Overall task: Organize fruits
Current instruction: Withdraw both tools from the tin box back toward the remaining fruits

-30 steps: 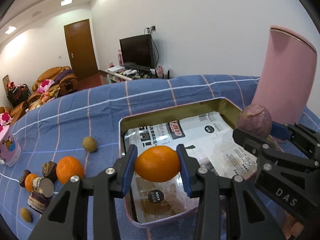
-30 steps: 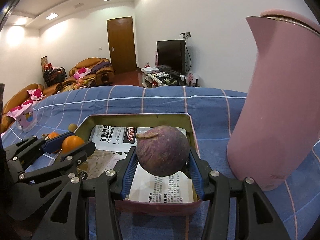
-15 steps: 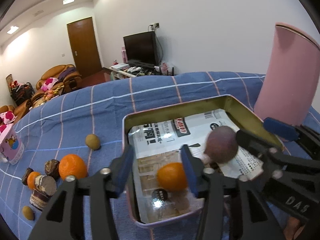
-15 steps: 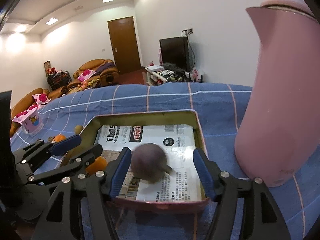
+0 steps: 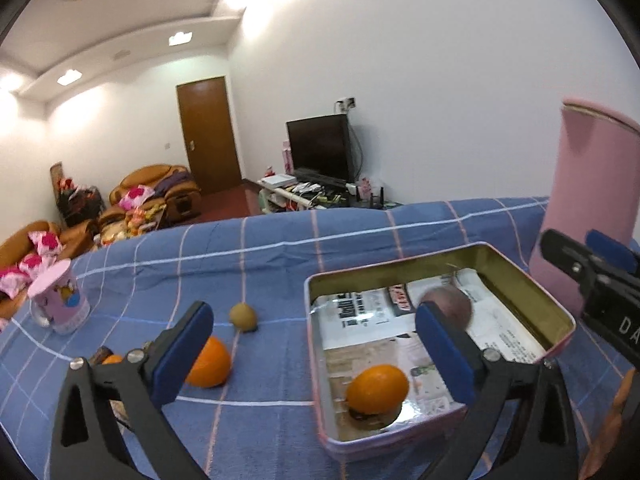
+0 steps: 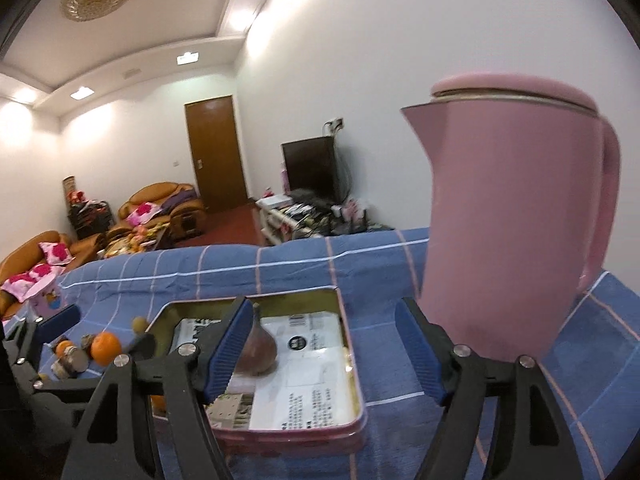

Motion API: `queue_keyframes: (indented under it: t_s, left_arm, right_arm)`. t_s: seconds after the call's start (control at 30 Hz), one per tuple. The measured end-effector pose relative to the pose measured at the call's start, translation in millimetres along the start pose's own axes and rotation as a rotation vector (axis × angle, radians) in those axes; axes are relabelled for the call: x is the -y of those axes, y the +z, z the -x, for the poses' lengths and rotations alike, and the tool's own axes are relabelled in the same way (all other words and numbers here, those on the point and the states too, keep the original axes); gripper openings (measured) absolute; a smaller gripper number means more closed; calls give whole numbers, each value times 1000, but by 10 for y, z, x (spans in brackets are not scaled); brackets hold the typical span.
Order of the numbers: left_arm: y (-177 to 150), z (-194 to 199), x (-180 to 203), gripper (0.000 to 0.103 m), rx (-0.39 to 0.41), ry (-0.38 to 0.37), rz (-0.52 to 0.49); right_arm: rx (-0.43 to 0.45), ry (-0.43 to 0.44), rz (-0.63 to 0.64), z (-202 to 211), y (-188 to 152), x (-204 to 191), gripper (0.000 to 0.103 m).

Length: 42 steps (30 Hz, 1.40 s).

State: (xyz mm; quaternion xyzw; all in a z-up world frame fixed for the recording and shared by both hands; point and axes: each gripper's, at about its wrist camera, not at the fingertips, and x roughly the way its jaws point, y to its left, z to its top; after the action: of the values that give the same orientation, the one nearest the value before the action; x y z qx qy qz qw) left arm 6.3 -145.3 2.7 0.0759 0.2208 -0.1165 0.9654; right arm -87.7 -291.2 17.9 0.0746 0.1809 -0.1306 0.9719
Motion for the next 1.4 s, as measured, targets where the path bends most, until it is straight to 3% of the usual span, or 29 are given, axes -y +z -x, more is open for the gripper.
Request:
queue_keyframes:
  t_s: [0.2,0.53,1.4]
  left_arm:
    - [-26,15,-106,103,-7,22,17]
    - [-118,135,-238,103,-8,24,10]
    - [-311,272,-891,103,-54,30,36]
  right_arm:
    - [63,-78,37,75,-31,-27,79]
    - [75,-122,25,188,-66,-44,80]
    - [7,-12,-46,415,-246,-576,80]
